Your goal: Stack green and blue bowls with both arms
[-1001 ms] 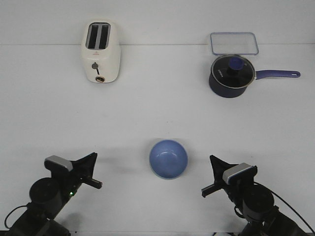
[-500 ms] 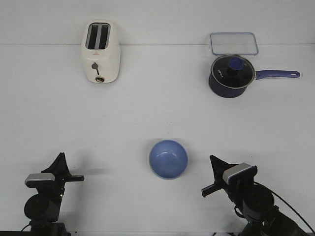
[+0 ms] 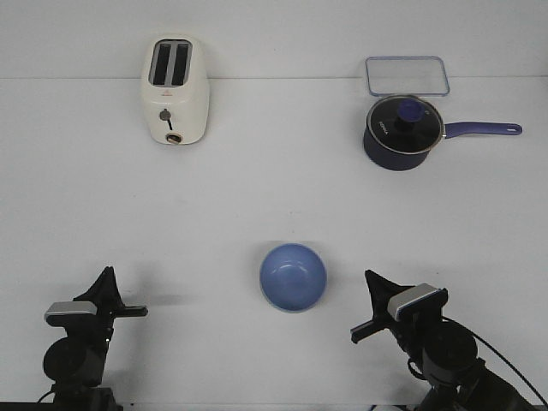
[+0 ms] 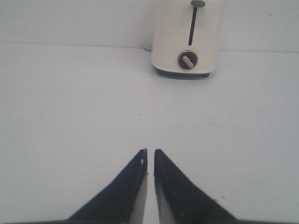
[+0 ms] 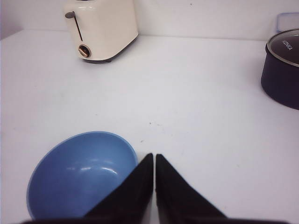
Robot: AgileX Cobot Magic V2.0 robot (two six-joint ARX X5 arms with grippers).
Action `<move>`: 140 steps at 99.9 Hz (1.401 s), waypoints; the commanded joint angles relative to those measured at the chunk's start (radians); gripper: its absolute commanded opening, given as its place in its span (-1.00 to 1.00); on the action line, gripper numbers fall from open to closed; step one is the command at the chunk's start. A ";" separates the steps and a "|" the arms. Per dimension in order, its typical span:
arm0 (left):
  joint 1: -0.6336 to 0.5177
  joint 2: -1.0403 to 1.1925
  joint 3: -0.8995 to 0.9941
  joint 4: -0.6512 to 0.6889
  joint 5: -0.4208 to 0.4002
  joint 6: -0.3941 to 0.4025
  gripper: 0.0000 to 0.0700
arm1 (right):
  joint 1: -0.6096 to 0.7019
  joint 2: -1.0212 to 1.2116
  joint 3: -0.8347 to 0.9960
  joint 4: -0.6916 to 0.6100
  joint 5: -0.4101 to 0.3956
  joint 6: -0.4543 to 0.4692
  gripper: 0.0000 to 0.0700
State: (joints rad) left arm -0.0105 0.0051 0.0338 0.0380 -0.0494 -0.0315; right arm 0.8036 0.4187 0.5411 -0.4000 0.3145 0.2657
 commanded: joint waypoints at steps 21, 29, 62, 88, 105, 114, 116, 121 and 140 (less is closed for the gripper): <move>-0.001 -0.002 -0.020 0.010 0.000 0.016 -0.96 | 0.009 0.000 0.003 0.013 0.001 -0.002 -0.97; -0.001 -0.002 -0.020 0.010 0.000 0.016 -0.96 | 0.006 -0.005 0.003 0.011 0.003 -0.032 -0.97; -0.001 -0.002 -0.020 0.010 0.000 0.016 -0.96 | -0.567 -0.219 -0.263 0.176 -0.242 -0.205 -0.97; -0.001 -0.002 -0.020 0.010 0.000 0.016 -0.96 | -0.788 -0.386 -0.530 0.301 -0.354 -0.205 -0.97; -0.001 -0.002 -0.020 0.010 0.000 0.016 -0.96 | -0.788 -0.418 -0.529 0.287 -0.352 -0.211 -0.97; -0.001 -0.002 -0.020 0.009 0.000 0.016 -0.96 | -0.788 -0.417 -0.529 0.288 -0.351 -0.210 -0.97; -0.001 -0.002 -0.020 0.009 0.000 0.016 -0.96 | -0.788 -0.417 -0.529 0.290 -0.351 -0.211 -0.97; -0.001 -0.002 -0.020 0.010 0.000 0.016 -0.96 | -0.788 -0.417 -0.529 0.295 -0.349 -0.211 -0.97; -0.001 -0.002 -0.020 0.010 0.000 0.016 -0.96 | -0.788 -0.417 -0.528 0.295 -0.349 -0.211 -0.97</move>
State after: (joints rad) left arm -0.0105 0.0051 0.0338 0.0380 -0.0494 -0.0311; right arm 0.0143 0.0006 0.0154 -0.1184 -0.0330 0.0593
